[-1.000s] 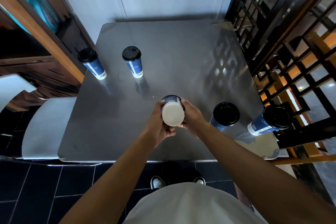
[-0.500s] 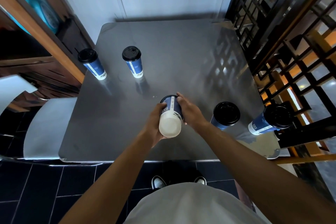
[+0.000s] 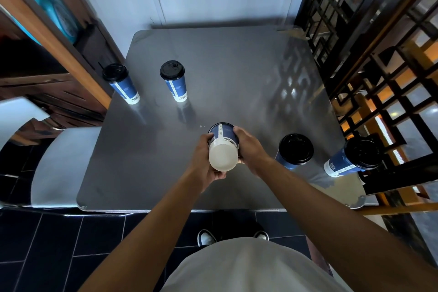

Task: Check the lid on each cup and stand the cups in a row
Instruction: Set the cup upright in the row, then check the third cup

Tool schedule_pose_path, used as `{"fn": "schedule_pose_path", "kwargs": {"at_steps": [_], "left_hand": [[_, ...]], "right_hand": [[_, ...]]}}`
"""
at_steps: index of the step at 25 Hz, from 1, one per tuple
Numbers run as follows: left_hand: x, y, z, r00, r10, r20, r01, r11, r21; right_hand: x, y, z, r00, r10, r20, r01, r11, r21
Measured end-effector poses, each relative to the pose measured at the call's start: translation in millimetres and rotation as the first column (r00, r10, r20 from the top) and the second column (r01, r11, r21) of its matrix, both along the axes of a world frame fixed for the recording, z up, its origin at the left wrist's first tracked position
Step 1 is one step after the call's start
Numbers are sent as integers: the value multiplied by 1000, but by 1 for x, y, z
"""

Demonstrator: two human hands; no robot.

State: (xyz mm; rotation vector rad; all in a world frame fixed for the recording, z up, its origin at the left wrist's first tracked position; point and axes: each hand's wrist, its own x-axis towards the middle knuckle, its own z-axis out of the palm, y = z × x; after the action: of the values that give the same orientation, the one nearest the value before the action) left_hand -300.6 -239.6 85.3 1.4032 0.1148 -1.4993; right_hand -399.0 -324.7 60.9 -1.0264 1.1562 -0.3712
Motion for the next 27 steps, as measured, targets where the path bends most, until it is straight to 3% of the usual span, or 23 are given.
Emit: {"fn": "schedule_pose_path", "kwargs": {"at_steps": [5,9,17,22,27], "left_hand": [[3,1,-5,994,-74,75,75,997,-12],[8,9,-11,902,-169,397,196,980,-26],[7,5,-12,845,-16,535,101,986,-130],[4,-13,-14,774,25,633,95,983,-156],[6,-50,-9,710,118,694,55,974,-221]], "right_hand": [[-4,-6,1,999,32,12,-31,997,-71],[-14,-13,-3,993,83,-82,-94,984,-149],[-35,-17,4,962,266,59,-254,954,-160],[-33,-36,9,936,337,-99,-351,901,-254],[-10,-74,14,877,316,-362,-460,766,-448]]}}
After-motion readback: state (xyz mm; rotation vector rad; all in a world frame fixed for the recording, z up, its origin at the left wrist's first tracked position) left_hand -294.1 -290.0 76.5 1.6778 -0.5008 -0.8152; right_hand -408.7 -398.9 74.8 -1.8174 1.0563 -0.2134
